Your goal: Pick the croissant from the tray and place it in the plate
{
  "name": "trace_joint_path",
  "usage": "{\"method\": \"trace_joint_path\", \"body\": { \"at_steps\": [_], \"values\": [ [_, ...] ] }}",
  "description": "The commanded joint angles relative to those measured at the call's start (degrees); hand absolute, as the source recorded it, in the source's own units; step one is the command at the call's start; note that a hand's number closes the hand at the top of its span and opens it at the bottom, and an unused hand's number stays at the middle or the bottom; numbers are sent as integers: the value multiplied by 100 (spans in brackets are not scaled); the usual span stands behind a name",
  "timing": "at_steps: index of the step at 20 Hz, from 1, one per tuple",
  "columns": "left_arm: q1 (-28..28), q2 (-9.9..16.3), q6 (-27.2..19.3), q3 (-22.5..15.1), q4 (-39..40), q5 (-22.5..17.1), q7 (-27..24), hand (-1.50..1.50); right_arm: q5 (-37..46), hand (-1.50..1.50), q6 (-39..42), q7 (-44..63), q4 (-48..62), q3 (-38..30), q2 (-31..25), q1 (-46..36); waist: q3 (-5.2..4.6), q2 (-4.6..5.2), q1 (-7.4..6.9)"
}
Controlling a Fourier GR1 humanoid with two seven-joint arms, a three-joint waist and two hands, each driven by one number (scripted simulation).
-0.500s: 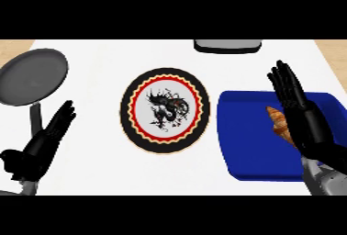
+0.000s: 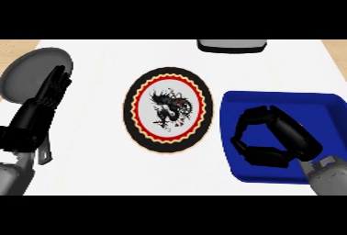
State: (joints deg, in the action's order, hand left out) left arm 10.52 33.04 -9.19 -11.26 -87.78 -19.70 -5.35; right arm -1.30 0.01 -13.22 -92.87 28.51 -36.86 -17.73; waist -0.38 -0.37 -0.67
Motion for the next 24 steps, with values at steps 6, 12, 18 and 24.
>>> {"method": "trace_joint_path", "body": {
  "at_steps": [6, 12, 18, 24],
  "values": [
    [597, -103, -160, 145, -77, 73, 528, 0, -596, -150, -207, -2230, 1577, -325, 990, 1181, 54, 65, 113],
    [362, -112, 132, 374, -69, 98, 615, 0, -902, -150, 265, -2355, 1070, -1266, 430, 1025, 36, 28, 122],
    [133, -133, 72, 367, -371, 212, 557, 0, -138, -150, 284, -1013, 589, -1464, -892, 737, 20, -6, 110],
    [300, -181, -11, 343, -343, 339, 651, 0, 724, -150, 885, 690, 308, -1099, -1989, 304, 12, 9, 71]
  ]
}}
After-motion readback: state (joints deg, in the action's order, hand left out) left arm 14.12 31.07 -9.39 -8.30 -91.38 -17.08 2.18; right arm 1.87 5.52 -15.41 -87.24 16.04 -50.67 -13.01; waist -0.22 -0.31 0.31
